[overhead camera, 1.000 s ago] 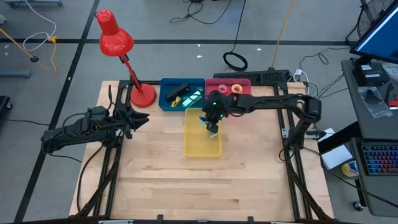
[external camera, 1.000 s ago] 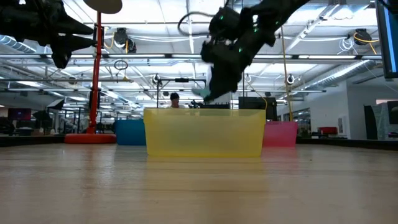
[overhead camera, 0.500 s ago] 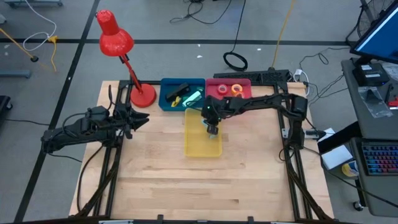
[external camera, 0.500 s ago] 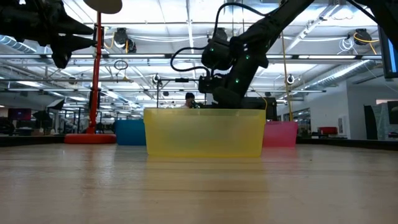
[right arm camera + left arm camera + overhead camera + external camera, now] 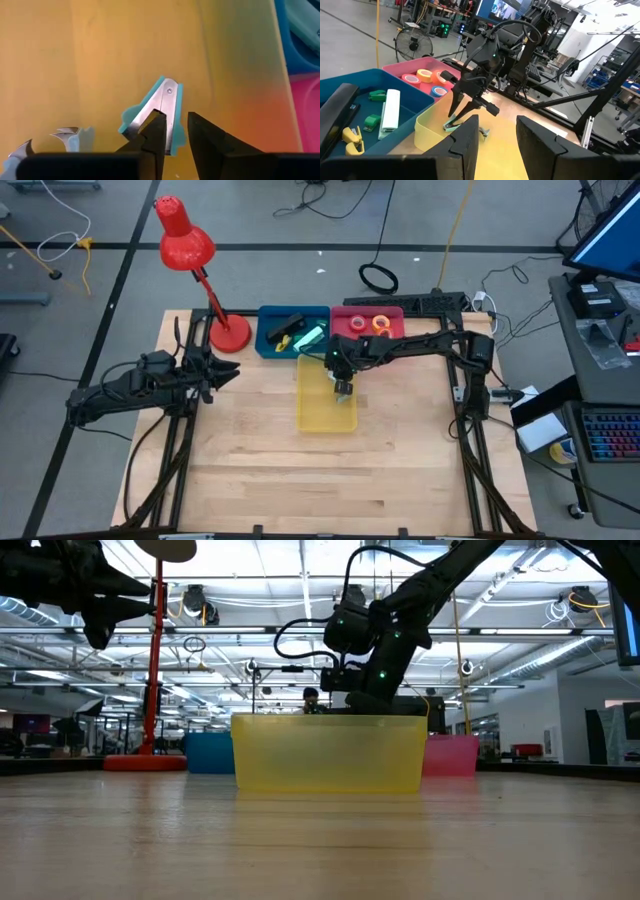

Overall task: Pick and place Stapler, Stapler remover, tape
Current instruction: Put the light blue staple remover into the yellow bin, then return to Home Position

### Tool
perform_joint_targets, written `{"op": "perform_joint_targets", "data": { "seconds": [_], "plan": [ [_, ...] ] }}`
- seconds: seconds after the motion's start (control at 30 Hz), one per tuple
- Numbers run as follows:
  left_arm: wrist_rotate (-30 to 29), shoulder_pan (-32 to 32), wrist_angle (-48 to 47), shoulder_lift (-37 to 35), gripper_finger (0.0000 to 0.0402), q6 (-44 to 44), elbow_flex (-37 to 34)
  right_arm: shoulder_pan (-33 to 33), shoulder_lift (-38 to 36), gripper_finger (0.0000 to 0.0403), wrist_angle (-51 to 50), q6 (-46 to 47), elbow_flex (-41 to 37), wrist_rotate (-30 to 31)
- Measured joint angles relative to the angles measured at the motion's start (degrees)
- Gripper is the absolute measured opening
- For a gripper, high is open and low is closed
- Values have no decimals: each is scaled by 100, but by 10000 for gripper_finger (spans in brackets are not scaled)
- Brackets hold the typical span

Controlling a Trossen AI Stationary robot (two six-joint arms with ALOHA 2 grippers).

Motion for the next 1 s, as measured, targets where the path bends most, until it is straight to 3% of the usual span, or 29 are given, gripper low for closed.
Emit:
{"op": "perform_joint_targets", "data": {
  "seconds": [0.13,0.37,0.73,1.0],
  "plan": [
    [68,1,0,0,134,31,0,9,-152,94,-69,305,-5,0],
    [1064,2,-10,-3,134,617,0,11,-1378,95,-223,831,-4,-3],
    [876,2,-118,-58,134,888,-351,11,-3440,84,-753,902,-44,12],
    [904,2,1269,-560,134,932,-1359,9,-4701,84,-659,1432,-1163,12]
  ]
}}
